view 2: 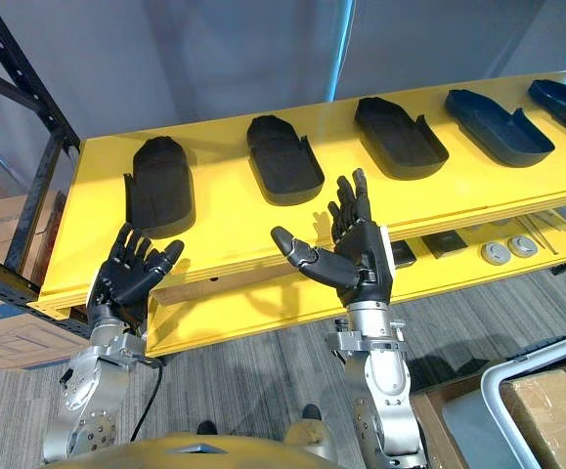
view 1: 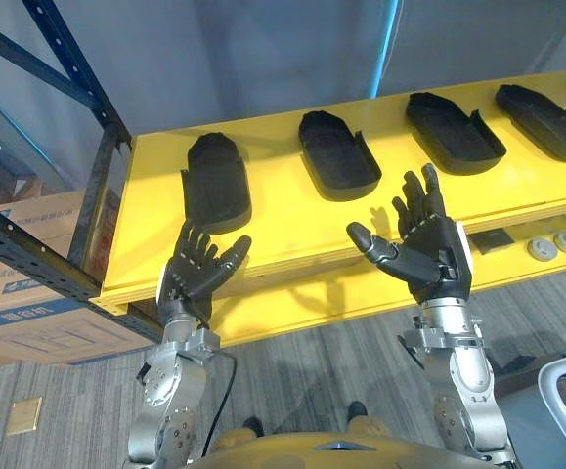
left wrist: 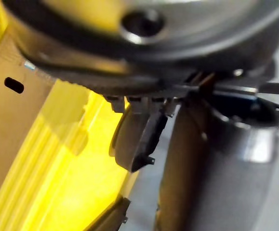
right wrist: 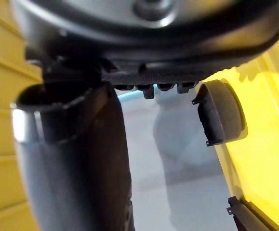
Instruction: Walk over and take three plastic housings, then place them on the shelf
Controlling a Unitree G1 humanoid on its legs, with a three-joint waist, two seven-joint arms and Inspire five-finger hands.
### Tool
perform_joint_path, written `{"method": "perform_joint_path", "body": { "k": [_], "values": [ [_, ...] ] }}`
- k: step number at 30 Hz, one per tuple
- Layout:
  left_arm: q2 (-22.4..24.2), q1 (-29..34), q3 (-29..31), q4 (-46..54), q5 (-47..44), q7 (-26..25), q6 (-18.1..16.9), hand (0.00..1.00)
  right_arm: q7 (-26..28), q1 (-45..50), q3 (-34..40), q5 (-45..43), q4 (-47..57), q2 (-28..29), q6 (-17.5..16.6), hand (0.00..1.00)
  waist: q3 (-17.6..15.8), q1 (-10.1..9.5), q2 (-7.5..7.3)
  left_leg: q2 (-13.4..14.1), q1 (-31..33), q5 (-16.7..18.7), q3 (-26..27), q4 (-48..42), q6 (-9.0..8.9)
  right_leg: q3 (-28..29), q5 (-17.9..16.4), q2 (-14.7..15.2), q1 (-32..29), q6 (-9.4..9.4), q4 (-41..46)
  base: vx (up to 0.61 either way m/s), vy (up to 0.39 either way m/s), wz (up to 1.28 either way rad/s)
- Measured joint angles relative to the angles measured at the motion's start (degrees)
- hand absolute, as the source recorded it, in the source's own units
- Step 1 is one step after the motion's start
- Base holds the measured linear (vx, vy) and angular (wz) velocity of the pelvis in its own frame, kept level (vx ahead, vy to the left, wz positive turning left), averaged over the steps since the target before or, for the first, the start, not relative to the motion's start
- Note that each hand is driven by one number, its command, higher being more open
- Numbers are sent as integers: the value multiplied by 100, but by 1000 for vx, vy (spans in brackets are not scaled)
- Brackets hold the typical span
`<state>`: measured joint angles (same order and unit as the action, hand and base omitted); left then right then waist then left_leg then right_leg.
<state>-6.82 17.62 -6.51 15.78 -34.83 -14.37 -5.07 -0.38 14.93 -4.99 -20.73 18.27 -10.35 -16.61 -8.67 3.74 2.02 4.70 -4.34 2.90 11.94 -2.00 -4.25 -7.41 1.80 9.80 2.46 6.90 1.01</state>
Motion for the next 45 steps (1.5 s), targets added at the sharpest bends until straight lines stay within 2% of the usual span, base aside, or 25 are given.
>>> {"method": "perform_joint_path", "body": {
  "k": [5,12,25,28,31,35,38,42,45],
  "values": [
    [1,-97,14,-4,1,-185,-88,100,8,-10,6,0,48,-11,4,100,-73,111,52,-2,12,0,19,3,0,14,0,-2,-39,1,8,0,0,0],
    [7,-422,33,-24,0,-295,-121,100,118,-30,156,1,69,-15,15,100,-195,132,78,-4,-12,2,59,2,-3,75,-1,-11,-58,1,28,-6,3,-3],
    [143,-310,223,-55,6,-375,-159,100,208,16,156,32,275,-9,158,100,-204,134,88,-7,-30,-2,22,6,3,24,-3,-3,-13,3,41,-4,1,1],
    [240,-62,357,97,131,-295,-159,100,130,52,173,242,401,6,384,100,-204,114,88,-4,-83,-3,-41,23,4,-55,-5,0,104,3,-11,4,-3,10],
    [241,235,429,436,159,34,-159,100,31,179,163,234,358,11,908,100,-205,81,85,-4,-100,-6,-149,28,6,-190,-15,12,207,0,-32,0,-5,16],
    [236,345,436,659,181,433,-194,100,-90,199,150,192,-110,10,1366,100,-201,-41,80,-13,-105,-29,-293,33,6,-337,-16,22,323,0,-65,-15,-10,18],
    [234,508,545,807,373,659,-244,100,-338,25,153,234,-340,9,1485,100,-154,-40,33,-8,-122,-86,-385,109,-7,-451,-14,13,388,-2,-97,-33,-23,17],
    [230,536,571,882,394,816,-369,100,-691,-536,371,229,-1210,-2,1482,100,-59,-54,-112,-16,-190,-201,-471,229,-7,-546,-5,11,462,-12,-95,-48,-18,9],
    [207,534,588,930,643,924,-377,100,-788,-739,445,234,-1574,-7,1456,100,66,-81,-112,-18,-210,-251,-530,379,-7,-645,-6,13,473,-14,-94,-46,-11,18]
  ]
}}
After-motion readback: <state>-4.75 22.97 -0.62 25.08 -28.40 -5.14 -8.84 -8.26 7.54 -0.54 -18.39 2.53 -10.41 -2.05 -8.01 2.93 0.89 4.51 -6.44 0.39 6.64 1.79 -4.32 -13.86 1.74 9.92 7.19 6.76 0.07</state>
